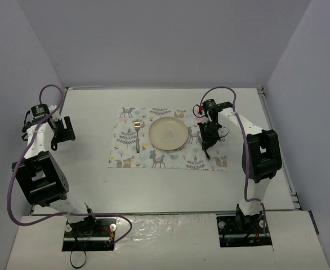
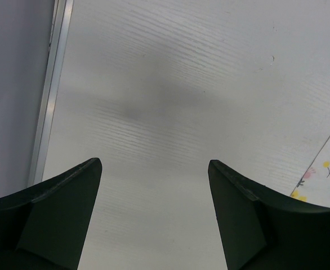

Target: Set the dinner table for one person

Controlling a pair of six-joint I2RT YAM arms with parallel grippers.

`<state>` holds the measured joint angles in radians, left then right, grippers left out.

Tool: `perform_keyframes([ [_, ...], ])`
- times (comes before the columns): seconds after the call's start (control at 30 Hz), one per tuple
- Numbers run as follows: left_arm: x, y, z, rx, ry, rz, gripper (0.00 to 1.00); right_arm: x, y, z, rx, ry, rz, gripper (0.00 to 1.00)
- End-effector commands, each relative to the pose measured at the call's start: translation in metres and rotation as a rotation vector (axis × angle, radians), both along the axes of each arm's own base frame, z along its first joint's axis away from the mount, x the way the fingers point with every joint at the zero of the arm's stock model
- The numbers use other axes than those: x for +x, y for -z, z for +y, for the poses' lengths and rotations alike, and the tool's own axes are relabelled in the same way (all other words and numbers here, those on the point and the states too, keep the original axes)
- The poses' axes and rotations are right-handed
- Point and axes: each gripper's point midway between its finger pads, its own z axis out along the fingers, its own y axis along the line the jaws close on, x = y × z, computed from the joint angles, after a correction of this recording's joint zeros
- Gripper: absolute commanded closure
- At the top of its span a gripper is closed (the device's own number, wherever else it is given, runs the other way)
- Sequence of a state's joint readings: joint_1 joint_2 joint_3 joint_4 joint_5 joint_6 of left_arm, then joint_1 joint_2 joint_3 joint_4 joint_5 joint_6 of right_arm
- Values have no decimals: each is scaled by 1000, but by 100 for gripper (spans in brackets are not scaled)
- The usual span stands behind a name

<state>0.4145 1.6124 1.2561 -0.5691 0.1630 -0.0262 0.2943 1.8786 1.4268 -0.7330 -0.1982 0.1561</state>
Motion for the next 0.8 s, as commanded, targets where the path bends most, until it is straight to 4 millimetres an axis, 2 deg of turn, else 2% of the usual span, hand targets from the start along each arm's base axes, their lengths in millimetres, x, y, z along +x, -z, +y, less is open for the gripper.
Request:
perform_keyframes([
  [0.0, 7, -34, 4, 47, 23, -108, 26, 22, -6, 4, 13, 56, -97, 100],
  [0.17, 5, -33, 4, 64, 48, -101, 26, 32, 1, 6, -1, 59, -112, 100],
  [0.4, 1, -30, 6, 83, 56, -94, 26, 42, -1, 11, 2, 48, -136, 100],
  [0.67, 0, -24, 7, 74, 49, -85, 26, 67, 0, 22, 18, 46, -161, 100],
  [0.77, -2, -17, 7, 66, 48, -77, 26, 70, 7, 25, 19, 50, -149, 100],
])
